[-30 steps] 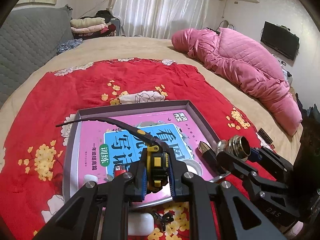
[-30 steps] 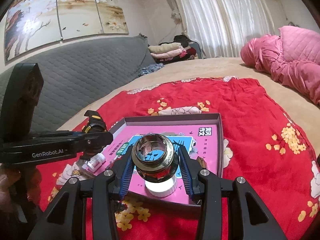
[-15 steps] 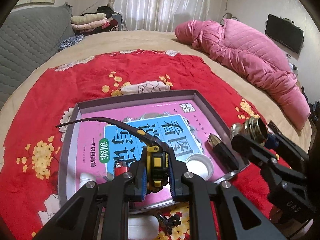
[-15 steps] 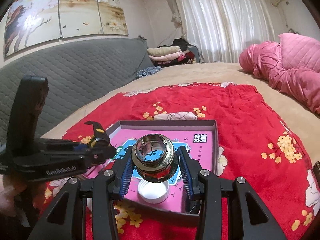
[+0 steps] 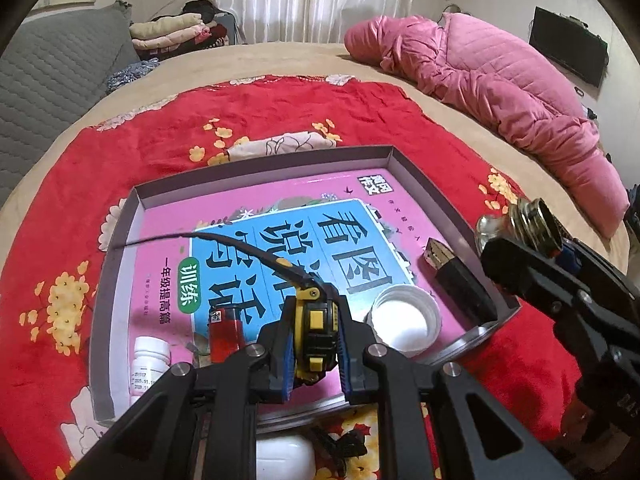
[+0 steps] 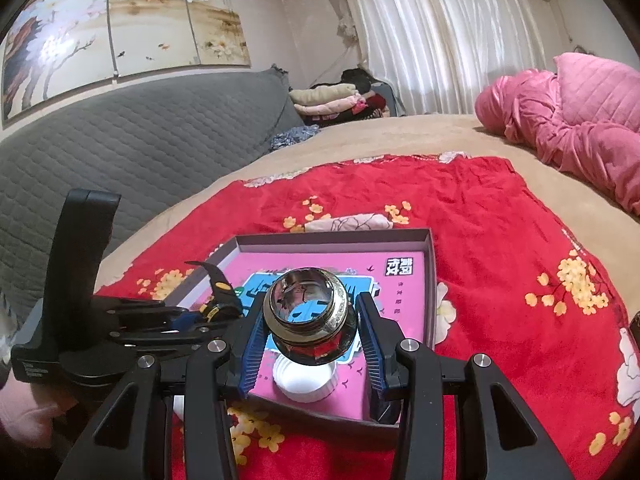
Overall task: Organize rigid objects
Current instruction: 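Lower glass jar into box with right tool while left lowers tape measure inside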
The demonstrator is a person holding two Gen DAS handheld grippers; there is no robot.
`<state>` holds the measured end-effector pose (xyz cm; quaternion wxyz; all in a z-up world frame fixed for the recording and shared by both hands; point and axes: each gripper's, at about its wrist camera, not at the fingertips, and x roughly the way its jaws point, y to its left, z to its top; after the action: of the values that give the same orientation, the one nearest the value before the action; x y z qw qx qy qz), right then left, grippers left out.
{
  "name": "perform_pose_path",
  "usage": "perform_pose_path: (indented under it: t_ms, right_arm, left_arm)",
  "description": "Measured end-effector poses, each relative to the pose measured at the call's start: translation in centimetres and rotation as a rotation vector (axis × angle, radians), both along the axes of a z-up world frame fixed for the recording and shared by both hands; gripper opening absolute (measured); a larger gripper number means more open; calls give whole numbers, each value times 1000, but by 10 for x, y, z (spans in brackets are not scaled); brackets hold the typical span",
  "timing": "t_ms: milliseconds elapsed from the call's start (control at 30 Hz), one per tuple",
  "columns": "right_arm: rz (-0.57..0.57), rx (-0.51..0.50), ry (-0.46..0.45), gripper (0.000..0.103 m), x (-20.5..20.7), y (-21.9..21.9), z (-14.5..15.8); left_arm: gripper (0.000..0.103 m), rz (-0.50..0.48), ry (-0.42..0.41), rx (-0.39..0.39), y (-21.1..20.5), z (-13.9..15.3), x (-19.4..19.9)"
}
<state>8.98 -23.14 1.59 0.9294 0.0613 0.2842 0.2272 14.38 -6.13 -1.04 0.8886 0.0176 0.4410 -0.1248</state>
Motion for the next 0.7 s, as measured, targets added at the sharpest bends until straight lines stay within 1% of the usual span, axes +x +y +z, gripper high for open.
perform_pose_path:
  t_ms: [167, 467, 700]
  right_arm:
    - [5, -19, 19, 45, 2, 3, -5]
    - [-2, -42, 124, 45, 15, 7, -25]
    - [1, -48, 164, 45, 19, 7, -35]
  left_arm:
    - [17, -14, 13, 23, -4, -7, 4]
    - [18, -50, 24, 79, -13, -16, 3]
    - [18, -60, 21, 104, -17, -19, 0]
